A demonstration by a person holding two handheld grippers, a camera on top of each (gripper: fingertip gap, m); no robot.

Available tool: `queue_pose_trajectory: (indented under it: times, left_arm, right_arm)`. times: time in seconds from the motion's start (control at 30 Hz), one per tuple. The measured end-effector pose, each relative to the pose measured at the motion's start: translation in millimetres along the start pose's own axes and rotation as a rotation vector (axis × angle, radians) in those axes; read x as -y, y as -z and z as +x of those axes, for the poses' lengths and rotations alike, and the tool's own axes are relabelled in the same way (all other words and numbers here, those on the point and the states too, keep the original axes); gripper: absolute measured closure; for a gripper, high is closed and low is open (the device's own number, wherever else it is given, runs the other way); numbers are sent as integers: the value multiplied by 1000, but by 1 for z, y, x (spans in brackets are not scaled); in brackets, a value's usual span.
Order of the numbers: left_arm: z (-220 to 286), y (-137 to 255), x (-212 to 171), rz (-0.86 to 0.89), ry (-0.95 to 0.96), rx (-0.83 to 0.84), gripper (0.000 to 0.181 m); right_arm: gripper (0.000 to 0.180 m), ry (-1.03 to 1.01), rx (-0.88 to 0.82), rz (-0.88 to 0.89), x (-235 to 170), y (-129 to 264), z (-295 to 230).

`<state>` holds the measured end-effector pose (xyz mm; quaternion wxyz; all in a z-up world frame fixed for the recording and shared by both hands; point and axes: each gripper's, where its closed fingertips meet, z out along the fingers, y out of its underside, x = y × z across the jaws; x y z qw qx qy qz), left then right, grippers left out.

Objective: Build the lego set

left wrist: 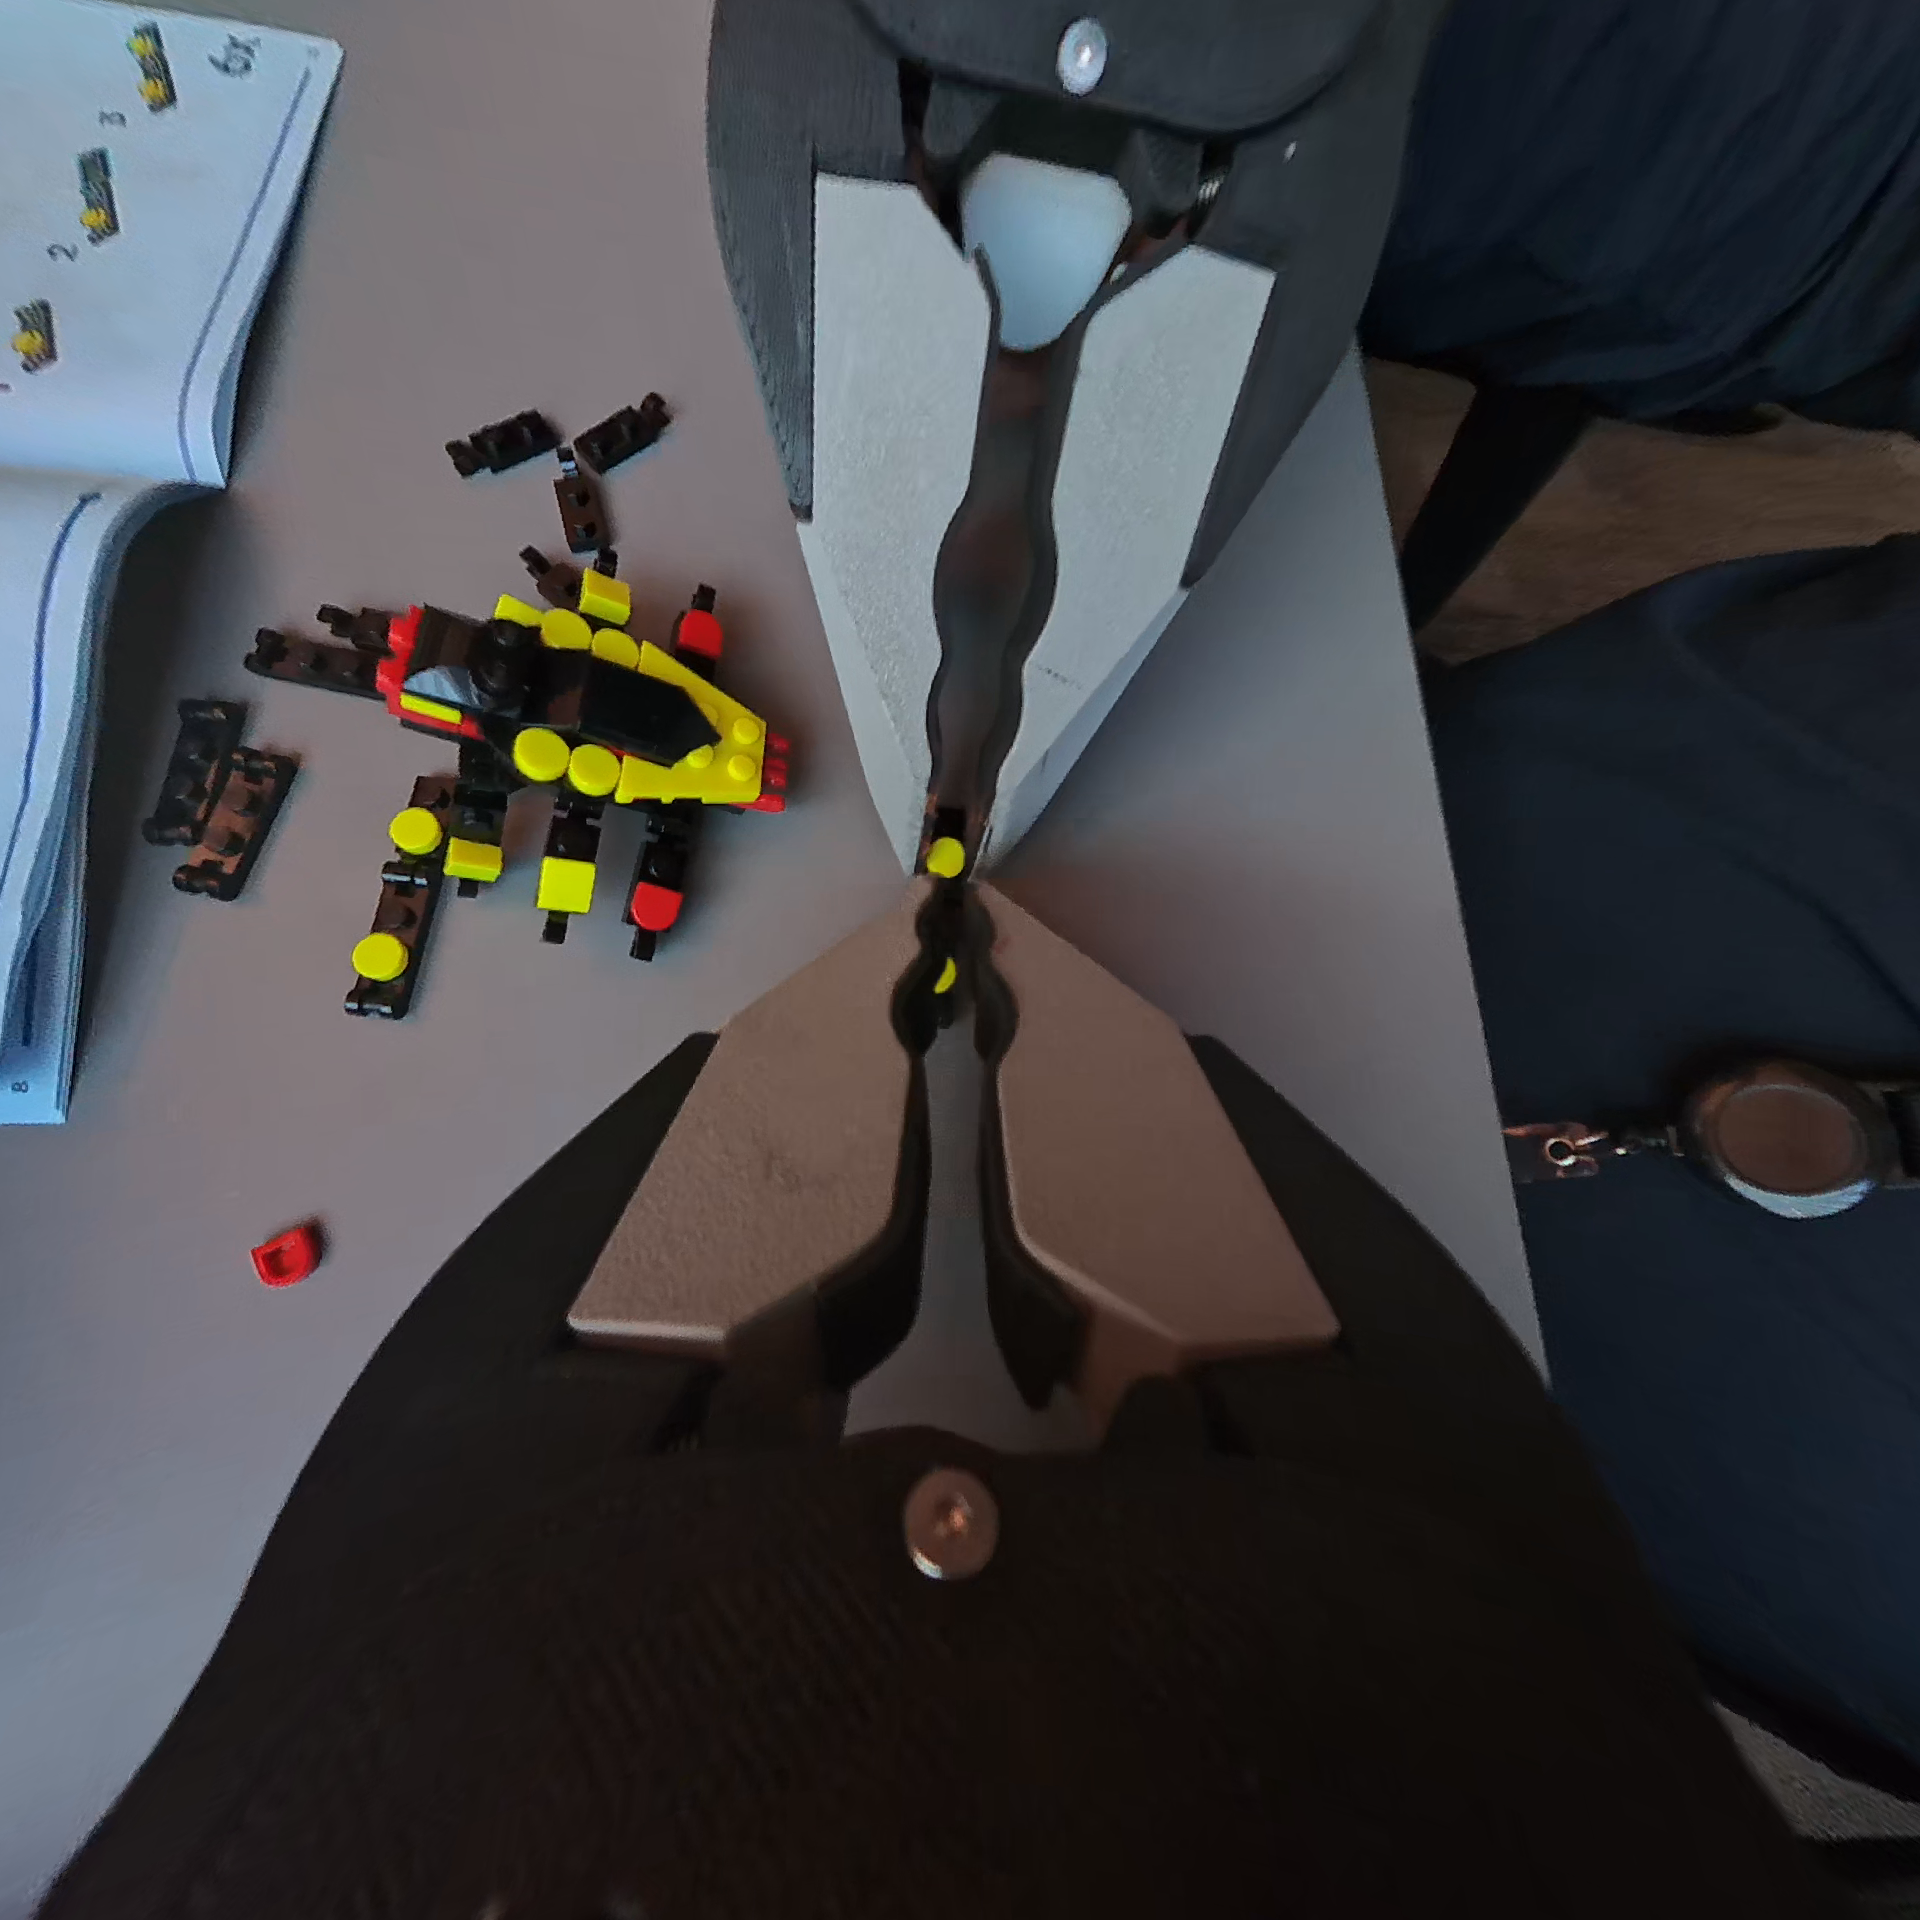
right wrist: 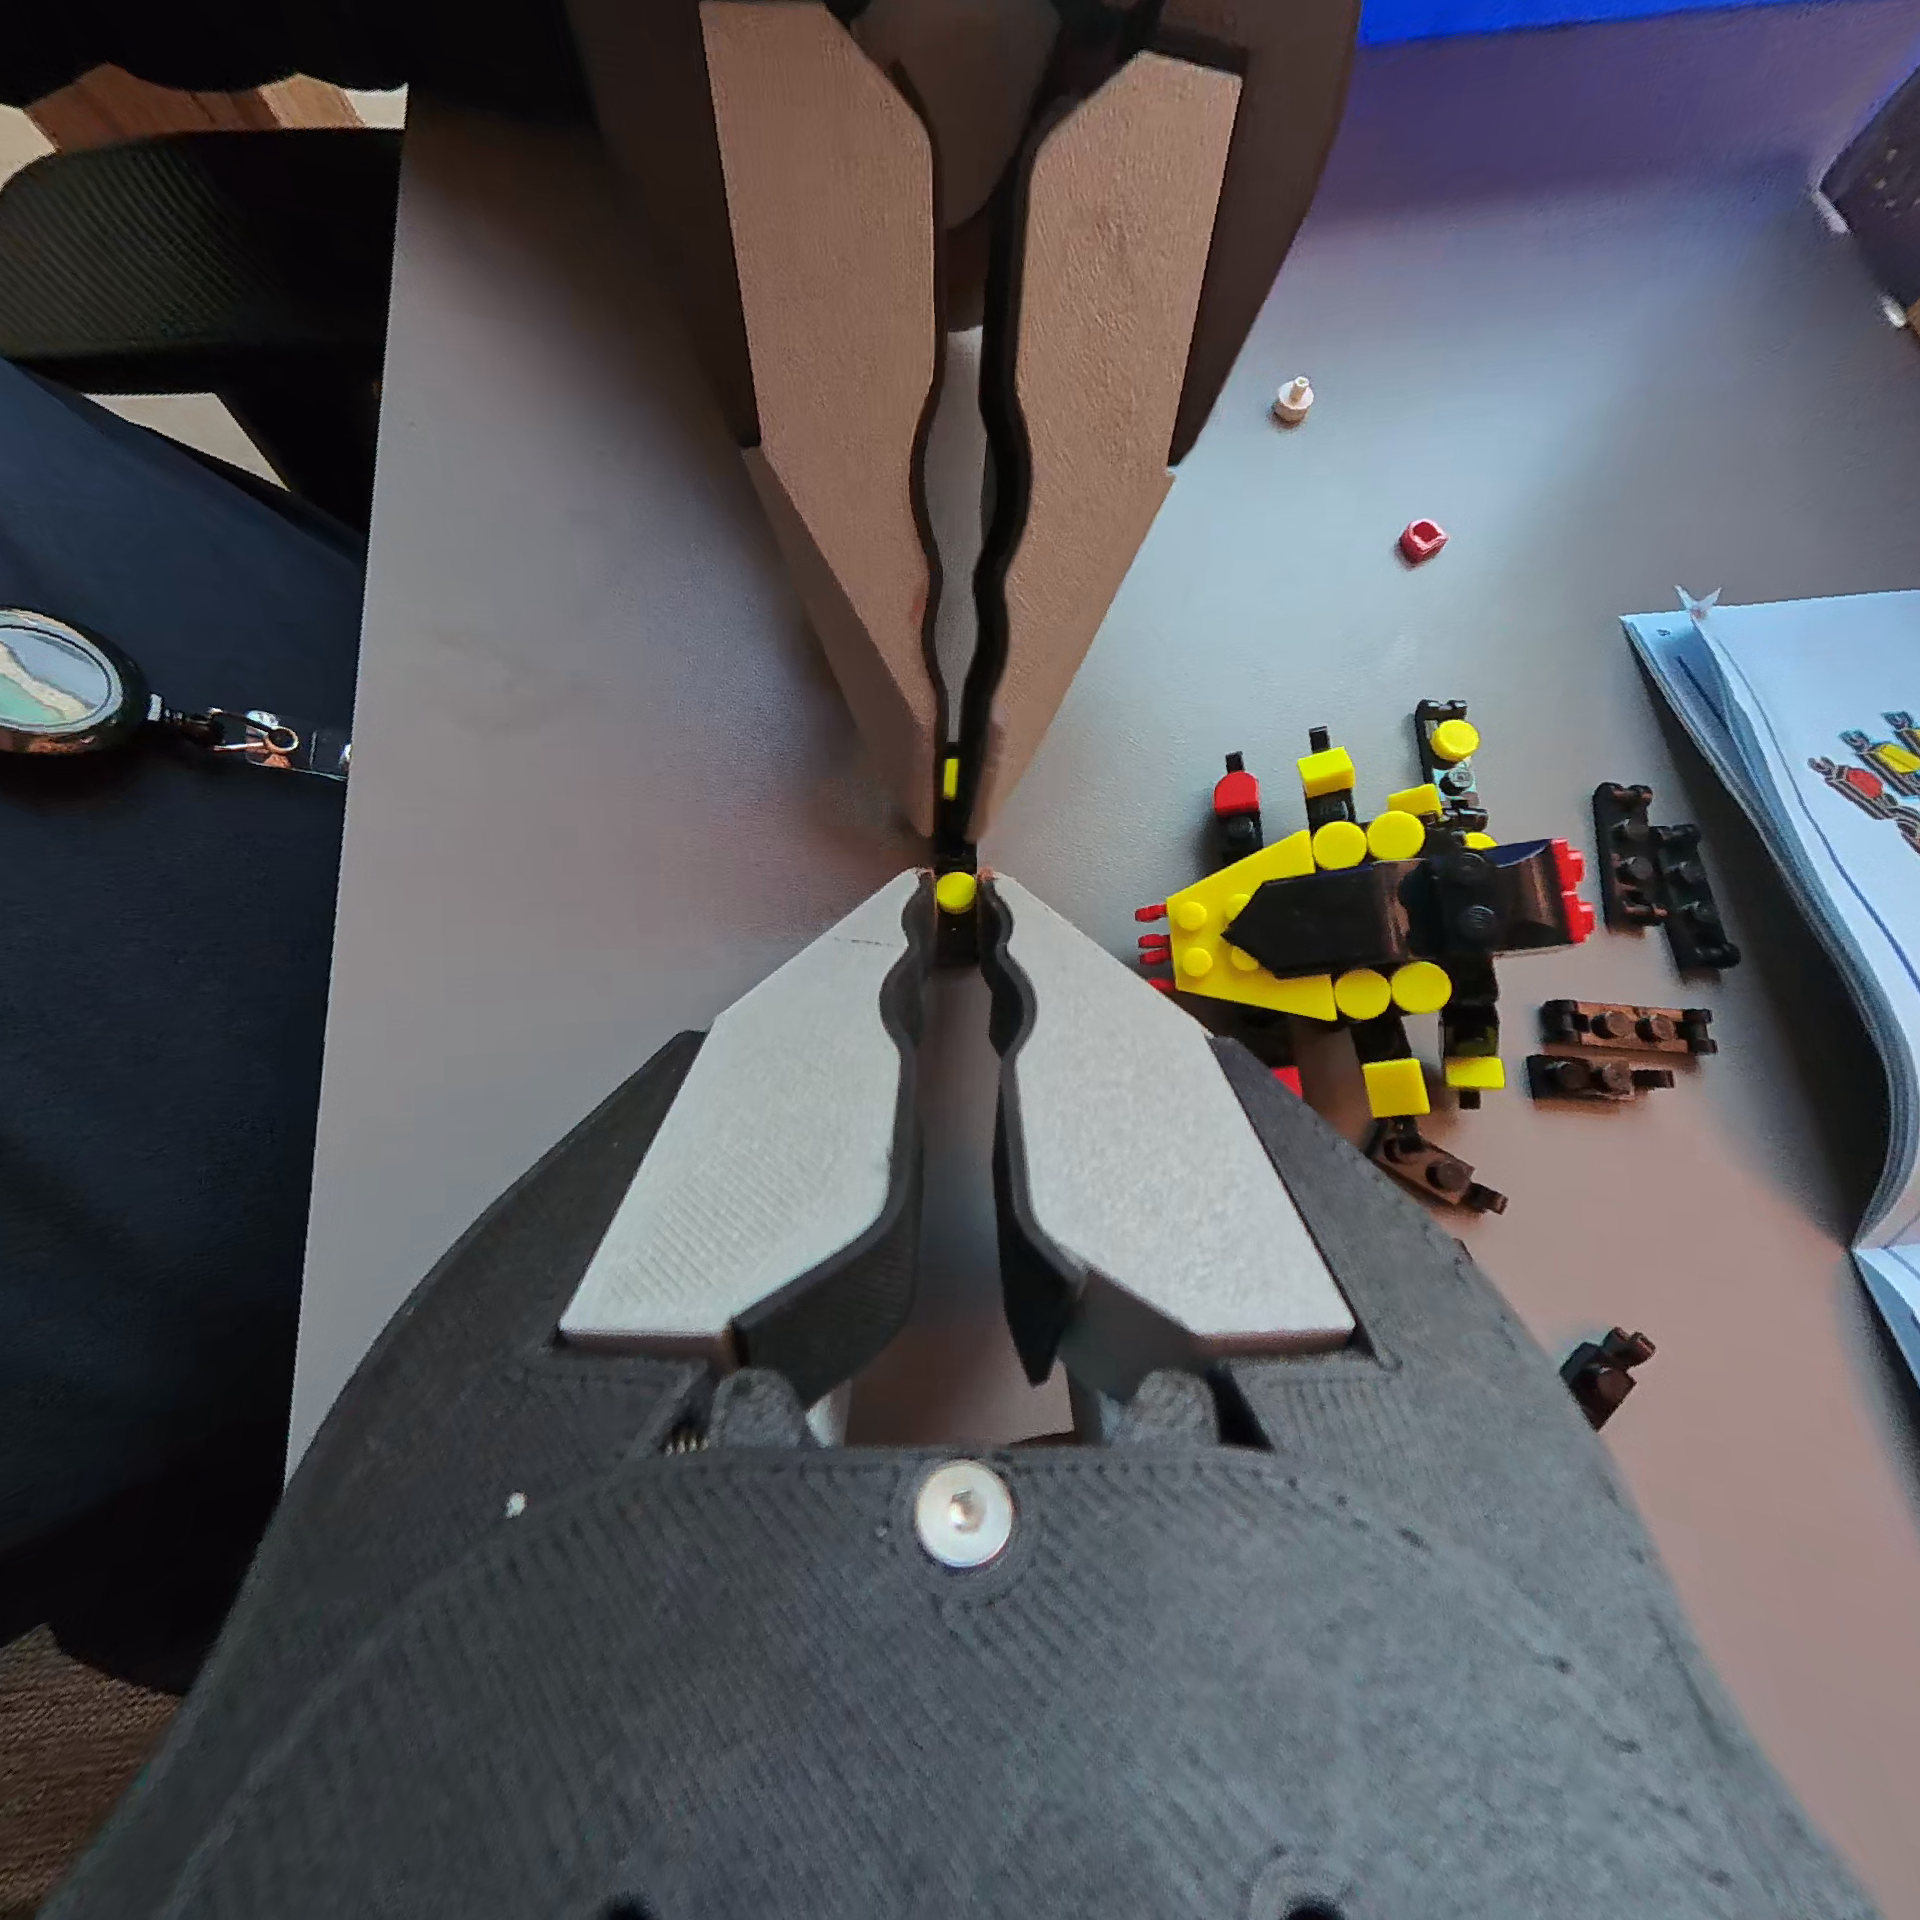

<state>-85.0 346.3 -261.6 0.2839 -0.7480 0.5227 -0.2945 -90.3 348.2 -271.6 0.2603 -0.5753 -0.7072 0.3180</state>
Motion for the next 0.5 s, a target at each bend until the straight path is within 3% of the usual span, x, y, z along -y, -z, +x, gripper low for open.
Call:
queue_pose_trajectory:
  times: [0.5]
  left_arm:
    - [0, -10, 4, -9, -89, 88, 181]
  right_arm:
    - [172, -13, 13, -12, -3, 0, -1]
